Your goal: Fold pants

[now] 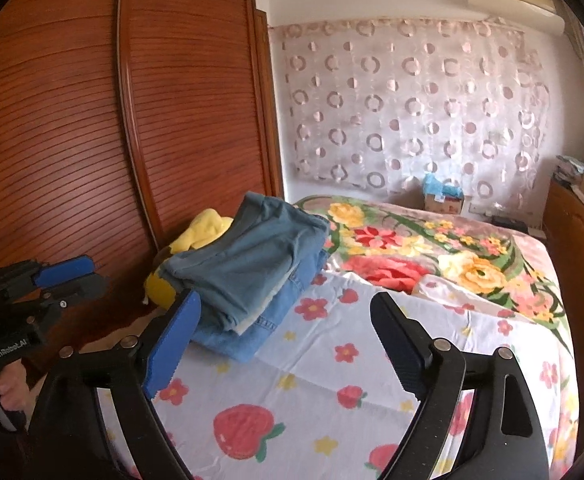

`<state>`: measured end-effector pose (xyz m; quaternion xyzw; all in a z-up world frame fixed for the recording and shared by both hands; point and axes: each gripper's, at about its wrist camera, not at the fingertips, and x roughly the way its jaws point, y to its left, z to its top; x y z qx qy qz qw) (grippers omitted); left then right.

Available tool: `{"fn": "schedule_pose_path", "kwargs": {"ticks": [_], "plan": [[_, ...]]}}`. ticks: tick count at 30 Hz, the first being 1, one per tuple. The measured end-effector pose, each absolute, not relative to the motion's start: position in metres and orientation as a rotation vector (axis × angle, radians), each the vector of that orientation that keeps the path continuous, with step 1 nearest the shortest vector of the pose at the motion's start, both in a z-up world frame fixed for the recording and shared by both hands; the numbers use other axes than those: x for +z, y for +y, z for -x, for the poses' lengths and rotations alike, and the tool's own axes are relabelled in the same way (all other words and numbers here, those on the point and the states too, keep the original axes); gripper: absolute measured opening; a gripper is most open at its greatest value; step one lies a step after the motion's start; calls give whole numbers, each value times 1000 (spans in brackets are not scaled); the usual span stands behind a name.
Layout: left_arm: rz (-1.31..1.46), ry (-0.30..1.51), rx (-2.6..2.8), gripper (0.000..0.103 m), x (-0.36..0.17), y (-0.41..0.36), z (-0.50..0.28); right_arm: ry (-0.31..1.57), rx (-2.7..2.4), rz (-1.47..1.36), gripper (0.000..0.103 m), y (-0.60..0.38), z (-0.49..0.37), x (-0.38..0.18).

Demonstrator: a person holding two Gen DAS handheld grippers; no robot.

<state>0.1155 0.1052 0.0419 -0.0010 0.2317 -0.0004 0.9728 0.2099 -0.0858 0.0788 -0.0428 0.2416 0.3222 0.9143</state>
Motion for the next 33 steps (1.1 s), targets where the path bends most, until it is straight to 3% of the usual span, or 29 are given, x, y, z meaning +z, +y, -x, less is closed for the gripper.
{"fn": "schedule_pose_path", "kwargs": {"ticks": [33], "plan": [[-7,546,-114,39,10,23,-78,497,482,48,89,-178,-110,53]]}}
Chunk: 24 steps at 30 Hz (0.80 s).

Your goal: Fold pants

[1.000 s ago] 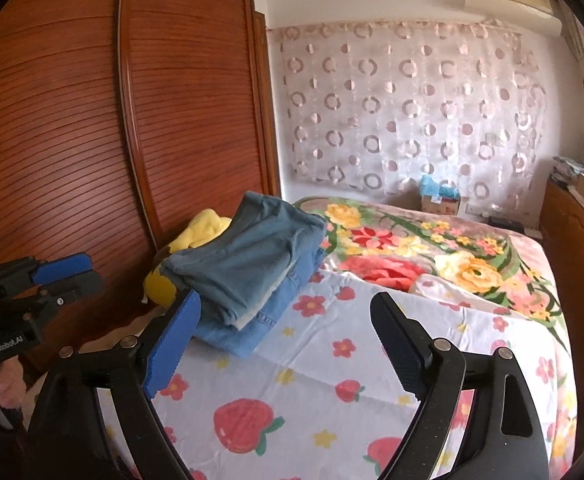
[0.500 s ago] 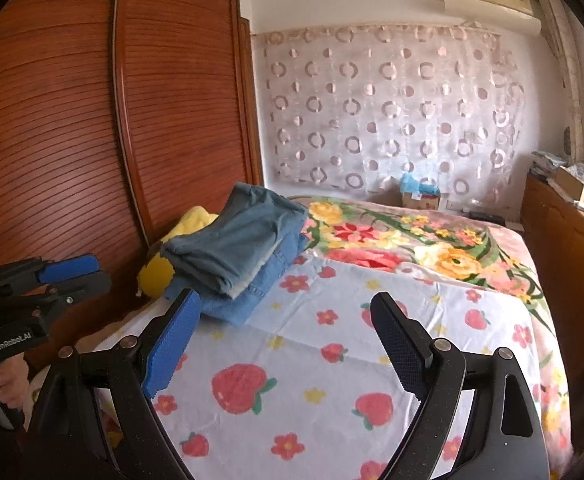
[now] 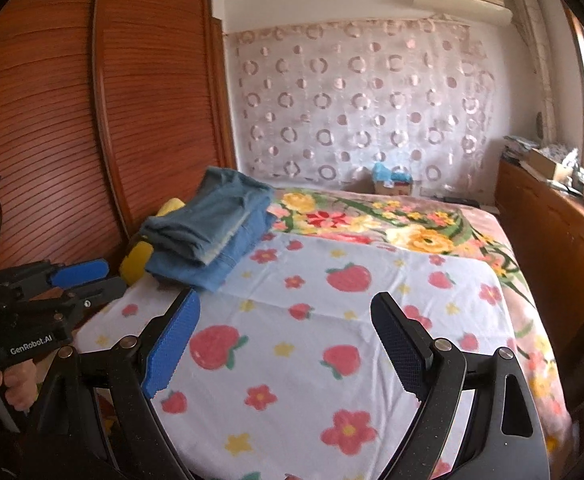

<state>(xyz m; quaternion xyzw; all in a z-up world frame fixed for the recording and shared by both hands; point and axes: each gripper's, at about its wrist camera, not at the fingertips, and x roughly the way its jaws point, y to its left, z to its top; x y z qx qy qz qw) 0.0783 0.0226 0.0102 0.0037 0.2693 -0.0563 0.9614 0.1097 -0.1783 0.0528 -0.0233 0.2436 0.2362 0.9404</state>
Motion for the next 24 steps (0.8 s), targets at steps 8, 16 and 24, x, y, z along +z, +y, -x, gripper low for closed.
{"fn": "schedule_pose_path", "kwargs": {"ticks": [8,16,24], "plan": [[-21,529,-139,40,16,-2,-77,498,392,19,89,-214,-98,53],[-24,486,-167,40,36,-19,-74,439,323,0,89,-238,-82,74],[-48,426,-173,40,66,-25,-67,381,273,-5,89,-244,-65,97]]}}
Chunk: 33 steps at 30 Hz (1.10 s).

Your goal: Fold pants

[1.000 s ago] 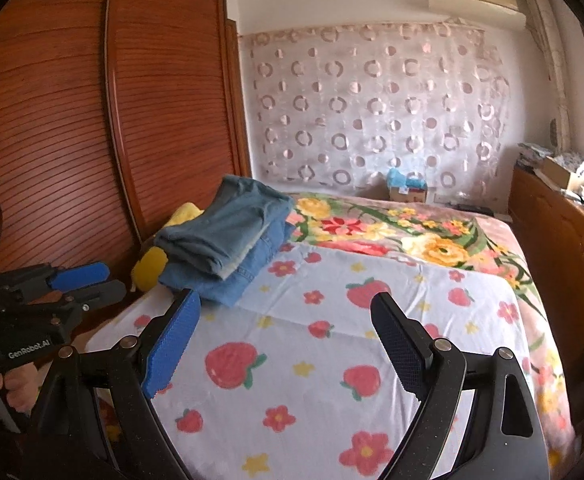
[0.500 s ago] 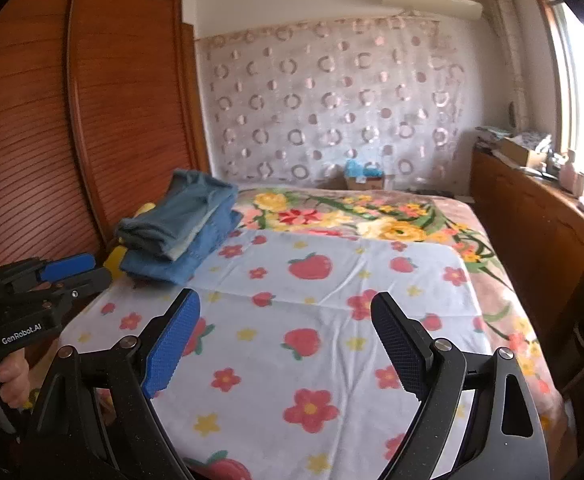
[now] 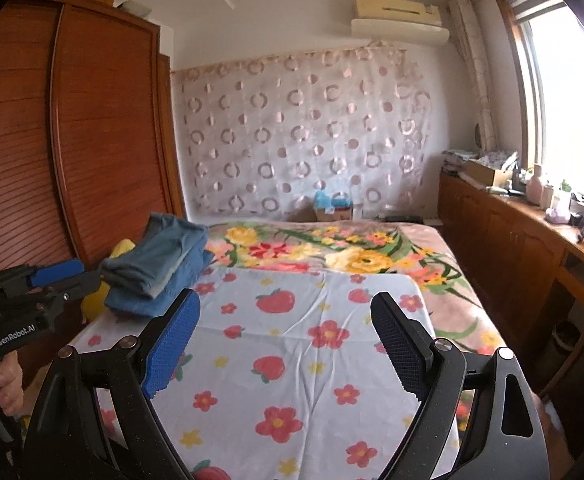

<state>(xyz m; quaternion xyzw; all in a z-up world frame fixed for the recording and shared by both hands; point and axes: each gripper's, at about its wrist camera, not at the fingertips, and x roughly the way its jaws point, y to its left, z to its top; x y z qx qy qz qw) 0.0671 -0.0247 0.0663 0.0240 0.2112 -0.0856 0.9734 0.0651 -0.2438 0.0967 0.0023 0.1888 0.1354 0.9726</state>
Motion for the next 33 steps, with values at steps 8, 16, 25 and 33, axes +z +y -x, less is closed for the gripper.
{"fn": "schedule_pose_path", "kwargs": {"ticks": [8,16,25,33], "plan": [[-39,393,-172,41,83,-19,-58,351,256,7,89,-239,-54,110],[-21,389,-145,41,85,-6,-53,340,244,17,89,-237,-51,112],[-14,391,-129,42,82,0,-51,340,243,17,89,-237,-52,111],[-13,391,-128,42,81,2,-52,341,244,16,89,-237,-51,111]]}}
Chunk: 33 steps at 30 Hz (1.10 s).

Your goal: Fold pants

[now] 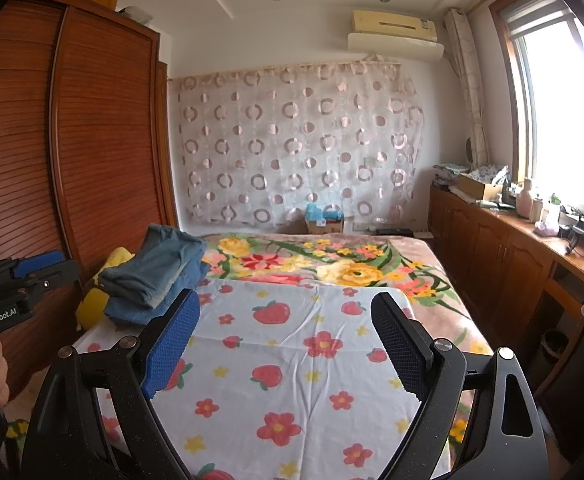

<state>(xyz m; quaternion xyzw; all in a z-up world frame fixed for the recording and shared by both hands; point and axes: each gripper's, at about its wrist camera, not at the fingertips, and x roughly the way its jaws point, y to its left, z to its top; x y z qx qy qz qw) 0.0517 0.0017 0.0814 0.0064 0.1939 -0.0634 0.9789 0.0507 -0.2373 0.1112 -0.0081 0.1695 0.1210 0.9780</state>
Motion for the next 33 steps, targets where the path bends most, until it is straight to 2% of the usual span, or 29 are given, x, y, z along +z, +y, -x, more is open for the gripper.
{"fn": "schedule_pose_path", "kwargs": {"ticks": [33], "plan": [[-12,389,-123,44,73,8,-53,342,247,13,89,-236,-51,112]]}}
